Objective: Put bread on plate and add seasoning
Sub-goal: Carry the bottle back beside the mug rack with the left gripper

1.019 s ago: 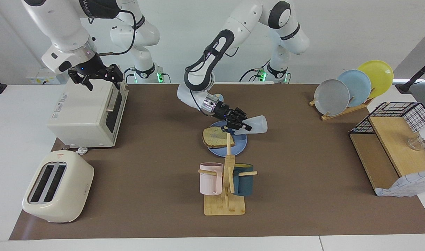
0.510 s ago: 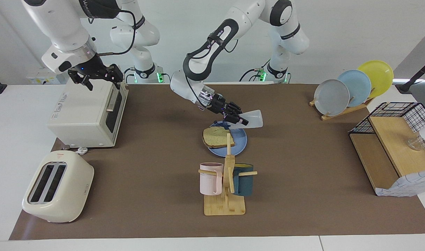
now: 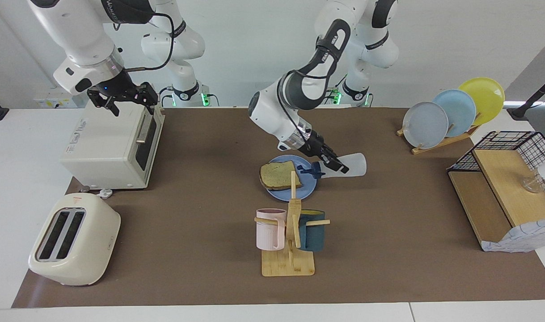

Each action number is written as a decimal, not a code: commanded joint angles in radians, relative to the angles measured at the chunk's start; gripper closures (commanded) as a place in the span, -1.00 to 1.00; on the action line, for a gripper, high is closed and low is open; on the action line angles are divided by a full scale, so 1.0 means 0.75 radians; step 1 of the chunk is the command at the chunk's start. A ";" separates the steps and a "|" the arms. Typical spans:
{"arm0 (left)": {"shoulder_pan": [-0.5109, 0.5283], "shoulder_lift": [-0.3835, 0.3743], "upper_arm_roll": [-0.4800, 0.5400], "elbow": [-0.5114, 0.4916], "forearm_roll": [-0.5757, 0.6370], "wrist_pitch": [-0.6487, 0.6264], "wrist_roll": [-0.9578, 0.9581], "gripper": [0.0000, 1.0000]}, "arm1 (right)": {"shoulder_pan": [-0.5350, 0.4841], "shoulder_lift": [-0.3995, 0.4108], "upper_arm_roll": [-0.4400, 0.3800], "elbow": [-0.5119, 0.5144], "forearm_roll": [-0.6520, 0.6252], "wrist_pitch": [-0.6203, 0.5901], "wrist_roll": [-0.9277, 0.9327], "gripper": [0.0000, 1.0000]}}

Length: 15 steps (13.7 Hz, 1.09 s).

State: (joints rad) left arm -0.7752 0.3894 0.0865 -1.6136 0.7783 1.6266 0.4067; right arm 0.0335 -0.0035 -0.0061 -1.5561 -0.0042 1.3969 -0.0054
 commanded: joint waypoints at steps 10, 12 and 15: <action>0.545 -0.165 -0.013 -0.215 -0.632 0.923 -0.386 1.00 | -0.020 -0.024 0.012 -0.034 -0.009 0.031 -0.026 -1.00; 0.575 -0.167 -0.013 -0.292 -0.639 1.164 -0.609 1.00 | -0.020 -0.024 0.012 -0.036 -0.009 0.031 -0.026 -1.00; 0.612 -0.167 -0.013 -0.401 -0.639 1.491 -0.875 1.00 | -0.020 -0.024 0.012 -0.034 -0.009 0.031 -0.026 -1.00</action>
State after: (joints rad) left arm -0.3435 0.2958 0.0865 -1.8367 0.3129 2.6130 -0.1413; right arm 0.0335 -0.0035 -0.0061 -1.5561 -0.0042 1.3969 -0.0054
